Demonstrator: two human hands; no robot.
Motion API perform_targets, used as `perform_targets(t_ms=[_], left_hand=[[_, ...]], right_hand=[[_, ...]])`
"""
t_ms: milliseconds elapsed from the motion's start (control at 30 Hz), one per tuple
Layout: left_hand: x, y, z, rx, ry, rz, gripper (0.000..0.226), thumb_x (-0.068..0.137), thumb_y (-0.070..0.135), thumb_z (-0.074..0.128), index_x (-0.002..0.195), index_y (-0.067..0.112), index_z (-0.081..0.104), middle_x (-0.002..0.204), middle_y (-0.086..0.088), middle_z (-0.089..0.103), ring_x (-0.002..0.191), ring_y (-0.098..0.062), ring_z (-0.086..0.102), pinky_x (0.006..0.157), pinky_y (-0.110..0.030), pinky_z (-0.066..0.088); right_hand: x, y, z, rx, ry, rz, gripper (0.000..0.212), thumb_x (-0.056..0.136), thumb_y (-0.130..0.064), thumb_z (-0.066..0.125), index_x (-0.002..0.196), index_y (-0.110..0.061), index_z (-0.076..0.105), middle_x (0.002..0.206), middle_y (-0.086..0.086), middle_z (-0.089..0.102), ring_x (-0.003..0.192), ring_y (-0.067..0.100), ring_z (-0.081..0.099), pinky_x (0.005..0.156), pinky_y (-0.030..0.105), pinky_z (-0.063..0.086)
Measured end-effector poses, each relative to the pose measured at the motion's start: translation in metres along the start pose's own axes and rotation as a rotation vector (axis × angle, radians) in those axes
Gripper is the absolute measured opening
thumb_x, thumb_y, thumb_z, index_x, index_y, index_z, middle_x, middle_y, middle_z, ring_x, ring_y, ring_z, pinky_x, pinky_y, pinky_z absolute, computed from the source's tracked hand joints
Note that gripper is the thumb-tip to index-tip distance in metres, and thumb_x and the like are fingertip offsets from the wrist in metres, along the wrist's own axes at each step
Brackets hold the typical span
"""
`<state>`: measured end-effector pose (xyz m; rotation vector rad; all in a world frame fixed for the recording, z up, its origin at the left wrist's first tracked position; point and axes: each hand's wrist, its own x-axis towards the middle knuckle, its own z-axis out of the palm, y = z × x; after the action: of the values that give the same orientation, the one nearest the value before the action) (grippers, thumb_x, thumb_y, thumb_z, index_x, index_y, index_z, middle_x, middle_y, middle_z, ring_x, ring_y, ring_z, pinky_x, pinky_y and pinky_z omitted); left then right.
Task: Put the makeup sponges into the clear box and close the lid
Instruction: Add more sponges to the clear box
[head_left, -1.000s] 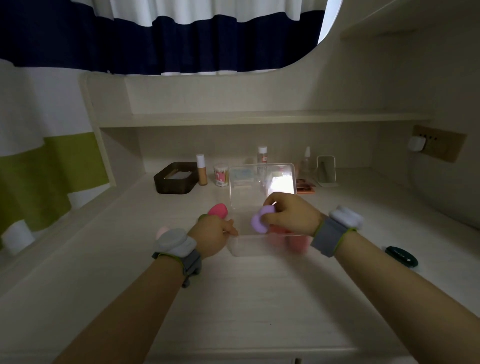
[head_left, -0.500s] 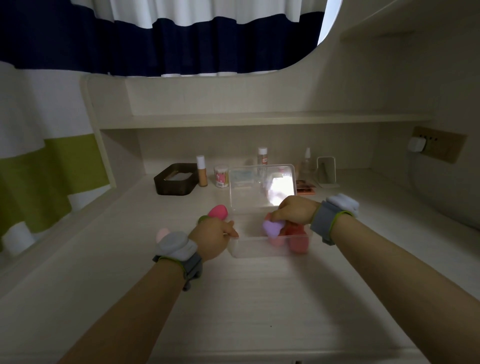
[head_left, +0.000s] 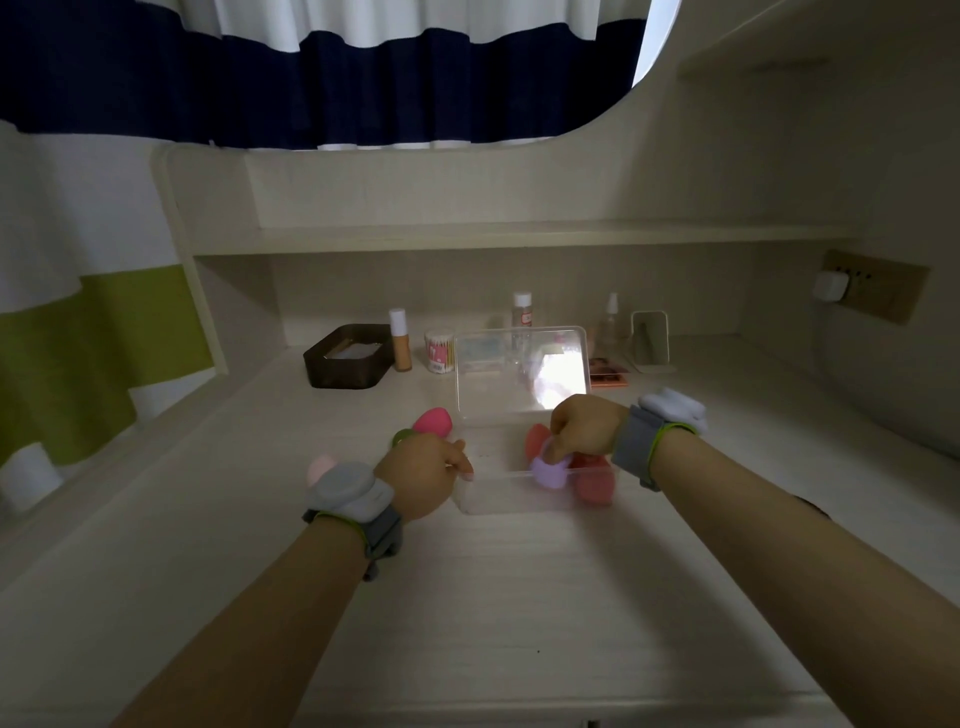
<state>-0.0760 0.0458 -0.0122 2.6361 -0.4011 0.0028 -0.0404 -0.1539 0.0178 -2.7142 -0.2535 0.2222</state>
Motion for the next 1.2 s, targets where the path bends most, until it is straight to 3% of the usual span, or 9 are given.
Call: perform_targets(t_ms=[67, 167, 333, 567, 733, 967, 1033, 1100, 1200], left_hand=[[-0.001, 0.001, 0.000, -0.005, -0.001, 0.001, 0.032, 0.095, 0.002, 0.040, 0.120, 0.004, 0.060, 0.149, -0.011, 0.037, 0.138, -0.021, 0.035, 0.099, -0.005, 0.012], [-0.001, 0.001, 0.000, -0.003, 0.007, 0.007, 0.033, 0.095, 0.001, 0.040, 0.120, 0.004, 0.061, 0.149, -0.012, 0.038, 0.138, -0.021, 0.036, 0.094, 0.000, 0.010], [-0.002, 0.001, 0.000, 0.019, 0.023, 0.009, 0.033, 0.094, 0.001, 0.040, 0.116, 0.007, 0.064, 0.148, -0.010, 0.040, 0.138, -0.020, 0.036, 0.101, -0.009, 0.011], [-0.002, 0.002, -0.001, 0.026, 0.022, 0.015, 0.033, 0.094, 0.001, 0.040, 0.116, 0.007, 0.064, 0.148, -0.011, 0.039, 0.137, -0.020, 0.037, 0.102, -0.009, 0.011], [-0.002, 0.001, -0.001, 0.021, 0.014, 0.013, 0.033, 0.093, 0.000, 0.041, 0.114, 0.006, 0.065, 0.147, -0.012, 0.040, 0.137, -0.020, 0.038, 0.103, -0.010, 0.015], [-0.001, 0.001, -0.001, 0.028, 0.009, 0.012, 0.033, 0.094, 0.001, 0.040, 0.115, 0.006, 0.064, 0.148, -0.011, 0.038, 0.137, -0.020, 0.037, 0.102, -0.008, 0.010], [-0.001, 0.001, -0.001, 0.028, 0.001, 0.008, 0.032, 0.094, 0.001, 0.040, 0.116, 0.006, 0.064, 0.148, -0.011, 0.038, 0.138, -0.020, 0.036, 0.101, -0.009, 0.010], [0.000, 0.001, -0.001, 0.031, -0.002, 0.008, 0.032, 0.095, 0.002, 0.040, 0.117, 0.006, 0.063, 0.149, -0.011, 0.038, 0.138, -0.020, 0.036, 0.101, -0.009, 0.011], [-0.001, 0.001, -0.001, 0.037, -0.004, 0.002, 0.032, 0.095, 0.002, 0.040, 0.117, 0.006, 0.063, 0.148, -0.011, 0.038, 0.137, -0.020, 0.036, 0.102, -0.010, 0.011]], right_hand=[[0.002, 0.000, 0.002, -0.015, 0.007, -0.002, 0.021, 0.074, -0.011, 0.070, 0.060, -0.011, 0.055, 0.067, 0.008, 0.054, 0.062, 0.018, 0.048, 0.050, 0.021, 0.034], [0.007, -0.001, 0.005, -0.065, 0.008, 0.009, 0.034, 0.069, -0.007, 0.070, 0.049, -0.015, 0.045, 0.053, 0.003, 0.045, 0.051, 0.013, 0.040, 0.049, 0.022, 0.030], [0.009, -0.001, 0.006, -0.124, -0.015, 0.040, 0.033, 0.065, -0.005, 0.070, 0.046, -0.013, 0.045, 0.049, 0.004, 0.042, 0.046, 0.012, 0.035, 0.046, 0.020, 0.027], [0.010, -0.005, 0.008, -0.195, -0.027, 0.084, 0.033, 0.066, -0.009, 0.071, 0.043, -0.011, 0.047, 0.047, 0.005, 0.039, 0.044, 0.014, 0.034, 0.044, 0.018, 0.027], [0.014, -0.005, 0.013, -0.243, -0.005, 0.103, 0.038, 0.063, -0.012, 0.073, 0.038, -0.011, 0.044, 0.020, -0.003, 0.033, 0.042, 0.015, 0.035, 0.043, 0.018, 0.028], [0.014, -0.003, 0.011, -0.201, -0.035, 0.060, 0.035, 0.049, -0.024, 0.073, 0.037, -0.015, 0.041, 0.012, -0.005, 0.029, 0.034, 0.010, 0.035, 0.041, 0.010, 0.028], [0.011, -0.002, 0.008, -0.173, -0.042, 0.084, 0.035, 0.064, -0.029, 0.073, 0.047, -0.018, 0.044, 0.015, -0.019, 0.035, 0.040, 0.007, 0.042, 0.048, 0.013, 0.031], [0.009, -0.002, 0.005, -0.184, -0.030, 0.106, 0.036, 0.077, -0.029, 0.070, 0.054, -0.021, 0.044, 0.017, -0.032, 0.029, 0.049, 0.011, 0.042, 0.052, 0.013, 0.034], [0.006, -0.001, 0.002, -0.197, -0.015, 0.105, 0.035, 0.078, -0.029, 0.070, 0.055, -0.022, 0.044, 0.017, -0.032, 0.030, 0.050, 0.011, 0.042, 0.054, 0.013, 0.034]])
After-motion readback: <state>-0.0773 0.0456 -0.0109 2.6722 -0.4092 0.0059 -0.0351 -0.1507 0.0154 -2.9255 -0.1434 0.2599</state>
